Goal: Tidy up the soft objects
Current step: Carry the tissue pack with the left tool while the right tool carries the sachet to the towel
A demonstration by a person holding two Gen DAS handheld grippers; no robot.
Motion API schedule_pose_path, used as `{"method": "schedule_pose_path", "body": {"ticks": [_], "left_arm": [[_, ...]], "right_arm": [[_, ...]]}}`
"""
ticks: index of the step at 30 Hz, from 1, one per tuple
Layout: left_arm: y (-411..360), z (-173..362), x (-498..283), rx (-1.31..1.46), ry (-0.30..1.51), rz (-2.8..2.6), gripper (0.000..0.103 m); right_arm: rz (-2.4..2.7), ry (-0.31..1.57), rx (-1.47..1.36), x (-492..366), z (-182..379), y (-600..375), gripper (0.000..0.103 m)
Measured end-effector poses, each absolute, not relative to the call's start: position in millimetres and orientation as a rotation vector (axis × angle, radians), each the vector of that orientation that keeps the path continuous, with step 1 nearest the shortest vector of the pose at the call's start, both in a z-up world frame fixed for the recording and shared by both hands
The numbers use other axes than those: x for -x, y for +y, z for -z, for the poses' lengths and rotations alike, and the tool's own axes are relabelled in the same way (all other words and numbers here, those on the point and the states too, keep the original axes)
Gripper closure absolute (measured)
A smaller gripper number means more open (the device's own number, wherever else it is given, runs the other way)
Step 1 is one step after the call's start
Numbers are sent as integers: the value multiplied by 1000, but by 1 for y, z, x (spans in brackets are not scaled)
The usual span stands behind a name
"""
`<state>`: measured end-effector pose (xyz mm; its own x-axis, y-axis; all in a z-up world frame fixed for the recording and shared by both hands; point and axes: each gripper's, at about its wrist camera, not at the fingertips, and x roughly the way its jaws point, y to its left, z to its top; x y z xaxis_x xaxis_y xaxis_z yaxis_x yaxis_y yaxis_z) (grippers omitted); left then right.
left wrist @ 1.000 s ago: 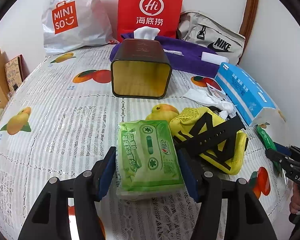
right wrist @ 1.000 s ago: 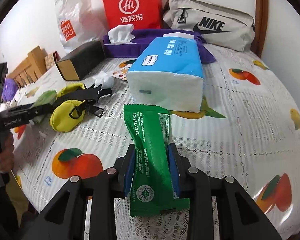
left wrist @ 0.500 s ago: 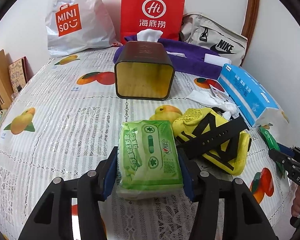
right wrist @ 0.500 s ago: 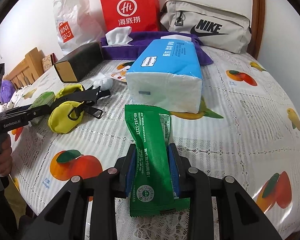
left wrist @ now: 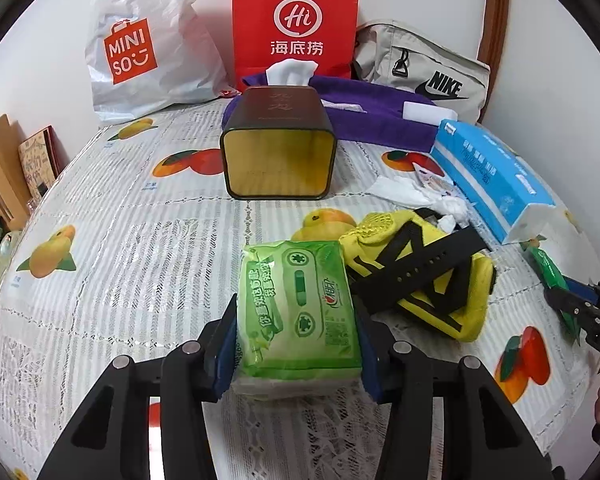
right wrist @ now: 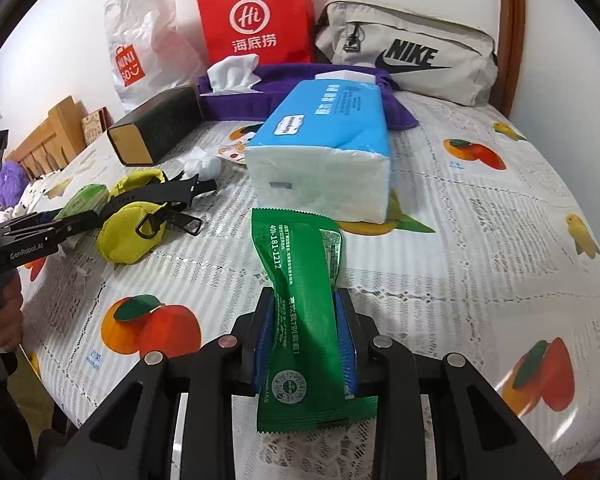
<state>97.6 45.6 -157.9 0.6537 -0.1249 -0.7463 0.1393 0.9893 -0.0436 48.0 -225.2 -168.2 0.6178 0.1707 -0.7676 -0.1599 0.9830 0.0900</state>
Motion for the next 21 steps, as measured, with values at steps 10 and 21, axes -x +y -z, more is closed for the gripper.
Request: {"method": "schedule_pose_path", "body": {"ticks": [10, 21], "left_arm": [[38, 123, -86, -54, 817, 132, 56], [36, 79, -98, -49, 762, 132, 56]], "right_arm": [[-204, 858, -22, -39, 149, -231, 74], [-218, 781, 7, -44, 101, -229, 74]]}}
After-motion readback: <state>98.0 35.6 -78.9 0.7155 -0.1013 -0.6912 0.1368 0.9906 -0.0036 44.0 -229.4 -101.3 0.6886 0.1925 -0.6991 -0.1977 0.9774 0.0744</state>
